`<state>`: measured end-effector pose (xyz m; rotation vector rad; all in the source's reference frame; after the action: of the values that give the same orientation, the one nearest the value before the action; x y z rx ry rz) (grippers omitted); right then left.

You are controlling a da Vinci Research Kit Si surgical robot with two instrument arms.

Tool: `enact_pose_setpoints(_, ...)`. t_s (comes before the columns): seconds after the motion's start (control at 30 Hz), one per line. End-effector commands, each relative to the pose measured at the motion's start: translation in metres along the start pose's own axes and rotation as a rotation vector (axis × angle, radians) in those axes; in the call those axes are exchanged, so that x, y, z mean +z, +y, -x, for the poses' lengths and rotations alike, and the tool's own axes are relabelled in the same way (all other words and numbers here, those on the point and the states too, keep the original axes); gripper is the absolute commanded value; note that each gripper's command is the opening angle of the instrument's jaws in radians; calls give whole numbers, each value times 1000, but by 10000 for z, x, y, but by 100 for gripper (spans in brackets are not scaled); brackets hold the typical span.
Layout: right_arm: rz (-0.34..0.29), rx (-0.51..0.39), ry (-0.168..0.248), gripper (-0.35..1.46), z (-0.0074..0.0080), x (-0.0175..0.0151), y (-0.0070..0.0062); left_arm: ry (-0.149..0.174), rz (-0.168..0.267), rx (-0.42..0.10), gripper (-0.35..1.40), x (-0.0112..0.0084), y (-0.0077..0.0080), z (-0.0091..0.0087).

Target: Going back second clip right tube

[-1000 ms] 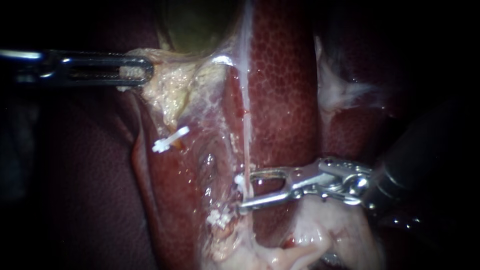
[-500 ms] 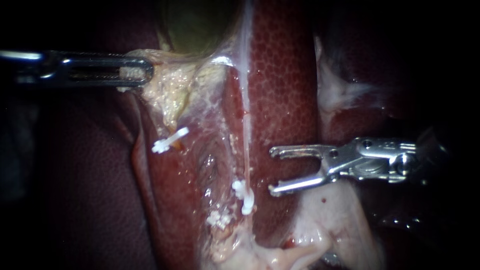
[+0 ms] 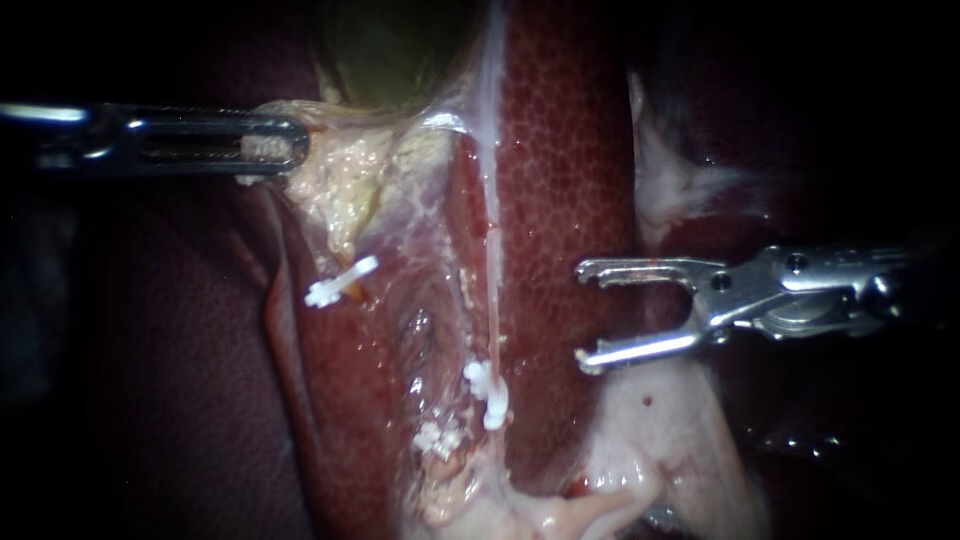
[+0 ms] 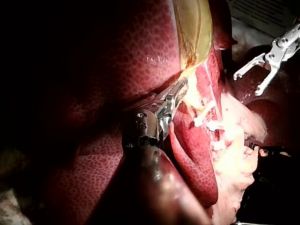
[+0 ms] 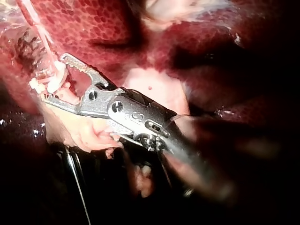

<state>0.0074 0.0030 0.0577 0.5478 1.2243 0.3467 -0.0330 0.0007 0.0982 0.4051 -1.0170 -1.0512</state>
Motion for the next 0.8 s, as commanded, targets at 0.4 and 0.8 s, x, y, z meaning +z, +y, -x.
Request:
enact_pose_setpoints(0.4,-25,-34,0,60,-1,-1,-1,45,-18,27,-18,61,-1,-40)
enact_pose_setpoints(0.8,-25,-39,0,60,-2,-2,0,57,-23,21,-18,75,-5,-49)
